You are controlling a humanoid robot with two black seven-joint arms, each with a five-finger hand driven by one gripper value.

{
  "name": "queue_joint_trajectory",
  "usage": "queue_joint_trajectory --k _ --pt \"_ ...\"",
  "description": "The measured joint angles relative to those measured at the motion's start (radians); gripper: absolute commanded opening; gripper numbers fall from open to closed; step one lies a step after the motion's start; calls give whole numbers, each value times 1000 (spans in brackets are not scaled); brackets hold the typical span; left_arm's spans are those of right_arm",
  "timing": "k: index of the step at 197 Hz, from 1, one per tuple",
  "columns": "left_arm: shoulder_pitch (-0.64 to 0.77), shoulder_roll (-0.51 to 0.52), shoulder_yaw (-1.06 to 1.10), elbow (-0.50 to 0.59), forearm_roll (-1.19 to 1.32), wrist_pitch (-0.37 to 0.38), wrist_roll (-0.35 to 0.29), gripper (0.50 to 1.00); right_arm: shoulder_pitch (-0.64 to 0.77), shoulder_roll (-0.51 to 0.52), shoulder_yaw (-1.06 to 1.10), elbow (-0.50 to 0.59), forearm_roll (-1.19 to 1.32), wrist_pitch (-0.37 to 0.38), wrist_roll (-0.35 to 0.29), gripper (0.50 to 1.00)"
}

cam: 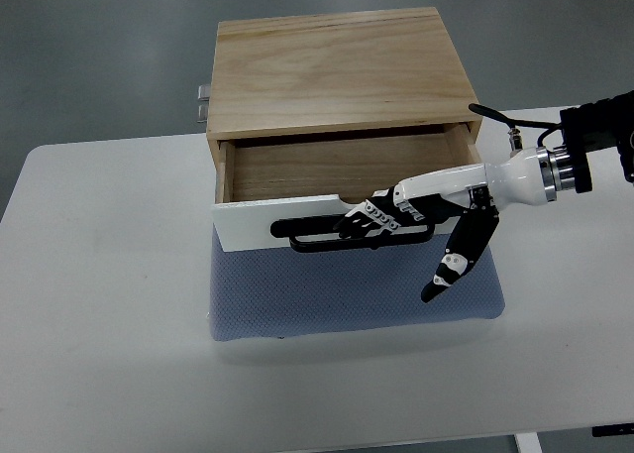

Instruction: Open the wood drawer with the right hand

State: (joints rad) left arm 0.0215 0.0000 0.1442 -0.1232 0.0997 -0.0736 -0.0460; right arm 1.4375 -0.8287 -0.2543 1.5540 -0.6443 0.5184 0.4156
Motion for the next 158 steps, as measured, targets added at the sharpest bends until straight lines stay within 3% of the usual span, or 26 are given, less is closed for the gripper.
queue_joint_trajectory --k 158 --pt "0 0 0 0 0 1 0 1000 -11 -75 115 -4 12 91 5 944"
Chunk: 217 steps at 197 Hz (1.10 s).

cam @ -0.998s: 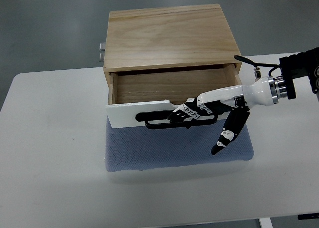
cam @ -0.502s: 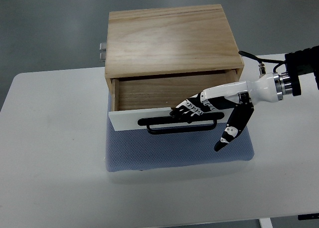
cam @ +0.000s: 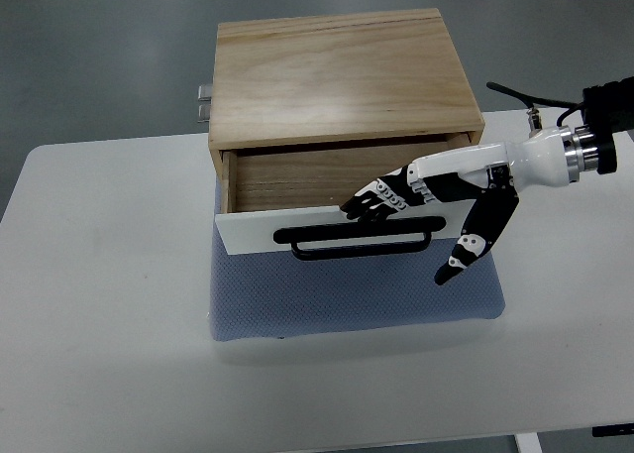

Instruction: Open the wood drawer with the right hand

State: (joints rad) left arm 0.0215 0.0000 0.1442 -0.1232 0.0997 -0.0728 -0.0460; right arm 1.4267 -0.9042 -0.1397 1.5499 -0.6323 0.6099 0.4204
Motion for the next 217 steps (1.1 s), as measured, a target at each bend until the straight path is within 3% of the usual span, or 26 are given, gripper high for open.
queue_joint_trajectory --k 36,71,115,136,152,173,217 --pt "0 0 0 0 0 0 0 1000 -12 -71 136 -60 73 1 8 944" --pt "0 0 0 0 0 -1 0 1000 -49 -85 219 -254 315 1 6 942" --pt "0 0 0 0 0 -1 0 1000 -140 18 236 -586 717 1 -2 942" --pt "0 0 0 0 0 -1 0 1000 -199 79 241 -695 923 1 -16 942" --pt "0 0 0 0 0 -1 0 1000 -250 113 248 -752 1050 -9 -61 944" --pt "0 0 0 0 0 -1 0 1000 -319 193 294 -847 1166 -78 -150 944" --pt "0 0 0 0 0 -1 0 1000 -436 403 460 -1095 1197 -148 -366 944"
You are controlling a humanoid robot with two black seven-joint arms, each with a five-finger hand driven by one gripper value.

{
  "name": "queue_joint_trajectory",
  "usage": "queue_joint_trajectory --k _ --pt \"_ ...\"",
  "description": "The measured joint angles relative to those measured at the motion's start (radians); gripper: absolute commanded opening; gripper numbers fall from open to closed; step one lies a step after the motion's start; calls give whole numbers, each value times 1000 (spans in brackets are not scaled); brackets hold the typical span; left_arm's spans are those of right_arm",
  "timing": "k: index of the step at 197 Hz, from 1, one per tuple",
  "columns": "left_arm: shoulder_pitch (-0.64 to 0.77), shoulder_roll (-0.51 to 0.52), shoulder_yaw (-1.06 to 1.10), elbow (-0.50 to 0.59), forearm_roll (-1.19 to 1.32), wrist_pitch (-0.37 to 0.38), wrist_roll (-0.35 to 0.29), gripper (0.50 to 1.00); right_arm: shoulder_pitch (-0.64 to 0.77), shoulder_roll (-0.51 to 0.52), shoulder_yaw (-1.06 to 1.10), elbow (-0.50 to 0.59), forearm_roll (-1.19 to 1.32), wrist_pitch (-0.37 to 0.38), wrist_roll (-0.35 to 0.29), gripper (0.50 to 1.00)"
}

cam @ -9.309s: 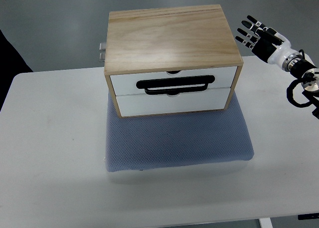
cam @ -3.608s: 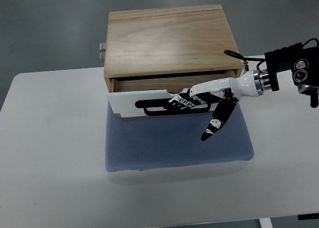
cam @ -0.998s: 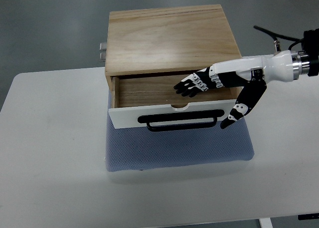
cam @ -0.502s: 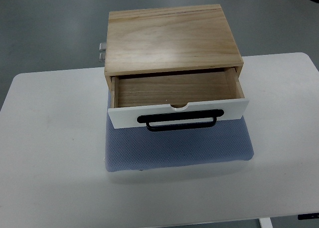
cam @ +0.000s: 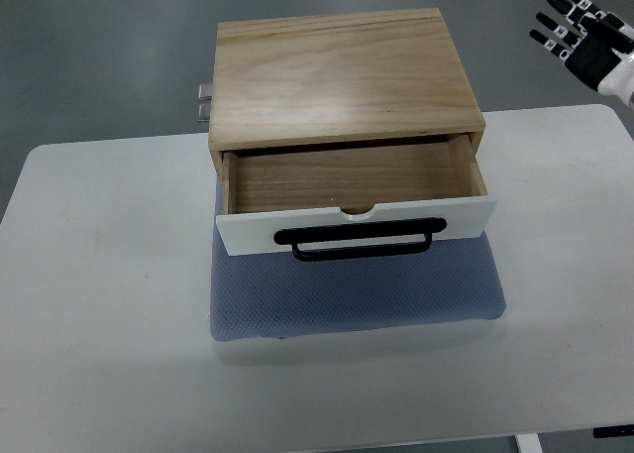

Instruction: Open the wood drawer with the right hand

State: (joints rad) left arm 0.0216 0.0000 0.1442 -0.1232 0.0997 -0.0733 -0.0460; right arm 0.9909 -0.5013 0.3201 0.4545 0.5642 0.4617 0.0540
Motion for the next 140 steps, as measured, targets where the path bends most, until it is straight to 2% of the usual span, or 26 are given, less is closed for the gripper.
queue_joint_trajectory --k 13,32,140 --pt "0 0 0 0 0 0 0 1000 -11 33 11 -25 -1 -2 -32 944" --pt "0 0 0 0 0 0 0 1000 -19 56 17 -35 -1 -3 -45 944" --pt "0 0 0 0 0 0 0 1000 -49 104 19 -33 2 5 -39 944"
